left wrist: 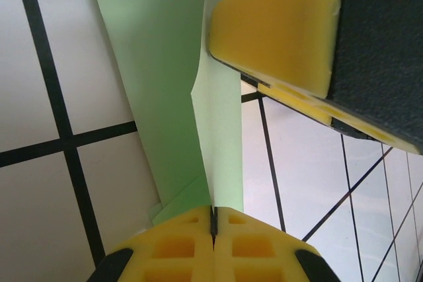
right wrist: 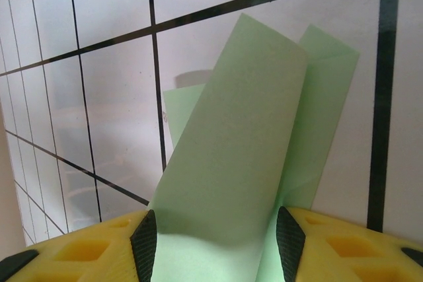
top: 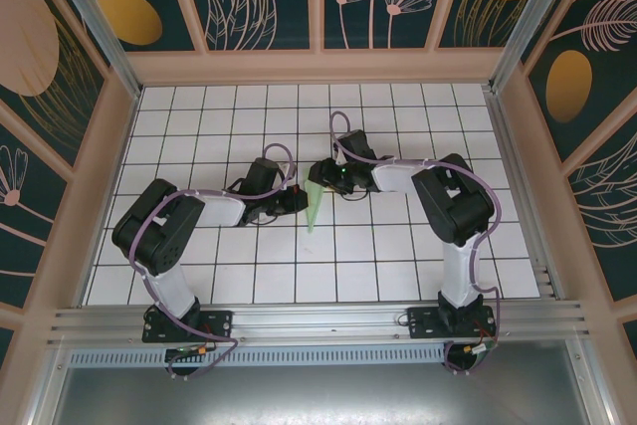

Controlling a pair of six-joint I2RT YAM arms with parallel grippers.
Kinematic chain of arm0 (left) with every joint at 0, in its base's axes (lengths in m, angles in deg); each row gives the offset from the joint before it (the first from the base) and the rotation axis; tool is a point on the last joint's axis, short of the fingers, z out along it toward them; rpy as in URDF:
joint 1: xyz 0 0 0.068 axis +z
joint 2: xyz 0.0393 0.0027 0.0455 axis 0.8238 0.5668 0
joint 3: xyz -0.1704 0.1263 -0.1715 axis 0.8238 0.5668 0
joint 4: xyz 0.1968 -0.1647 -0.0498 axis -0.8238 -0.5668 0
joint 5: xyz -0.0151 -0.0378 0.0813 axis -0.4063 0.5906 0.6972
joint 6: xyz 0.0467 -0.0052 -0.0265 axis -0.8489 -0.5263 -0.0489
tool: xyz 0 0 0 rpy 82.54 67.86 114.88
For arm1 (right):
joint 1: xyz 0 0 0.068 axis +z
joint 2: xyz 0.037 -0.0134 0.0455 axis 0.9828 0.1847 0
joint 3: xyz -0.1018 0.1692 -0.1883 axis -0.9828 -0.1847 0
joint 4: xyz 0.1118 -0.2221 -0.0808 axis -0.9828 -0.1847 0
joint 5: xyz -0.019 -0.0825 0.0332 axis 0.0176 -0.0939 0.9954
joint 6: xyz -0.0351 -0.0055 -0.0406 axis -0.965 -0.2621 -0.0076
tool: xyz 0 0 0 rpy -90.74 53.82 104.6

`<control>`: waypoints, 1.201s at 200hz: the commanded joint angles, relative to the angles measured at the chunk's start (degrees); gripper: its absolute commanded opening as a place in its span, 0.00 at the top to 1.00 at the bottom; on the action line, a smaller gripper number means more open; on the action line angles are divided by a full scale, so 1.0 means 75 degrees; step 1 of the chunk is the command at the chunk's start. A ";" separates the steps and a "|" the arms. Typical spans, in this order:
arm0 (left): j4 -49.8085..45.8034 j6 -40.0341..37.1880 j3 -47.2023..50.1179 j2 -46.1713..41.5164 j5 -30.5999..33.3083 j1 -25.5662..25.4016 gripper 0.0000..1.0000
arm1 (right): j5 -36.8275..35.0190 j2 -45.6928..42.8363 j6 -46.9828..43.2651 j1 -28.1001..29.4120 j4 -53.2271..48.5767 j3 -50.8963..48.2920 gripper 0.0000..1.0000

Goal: Fold a paper plane with a square sheet of paper (fold left side to right side)
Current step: Fold the wing for the fifth time at the center of the table.

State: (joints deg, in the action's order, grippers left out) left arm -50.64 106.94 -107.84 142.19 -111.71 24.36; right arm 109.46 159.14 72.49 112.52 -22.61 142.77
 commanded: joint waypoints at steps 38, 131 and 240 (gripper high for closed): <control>-0.0178 -0.0205 -0.0219 0.0304 0.0113 0.0051 0.96 | -0.0276 0.0375 -0.0306 0.0111 -0.0601 0.0108 0.46; 0.0006 -0.0152 -0.0021 0.0451 -0.0115 0.0056 0.97 | -0.0368 -0.0118 -0.0370 0.0043 -0.0453 0.0132 0.44; -0.0095 -0.0247 -0.0069 0.0565 -0.0185 0.0054 0.98 | 0.0026 -0.0217 -0.0221 0.0235 -0.0030 0.0282 0.84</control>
State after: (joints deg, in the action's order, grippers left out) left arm -50.38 106.70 -108.36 145.06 -112.61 24.47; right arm 107.84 154.57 70.79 112.68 -22.92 142.48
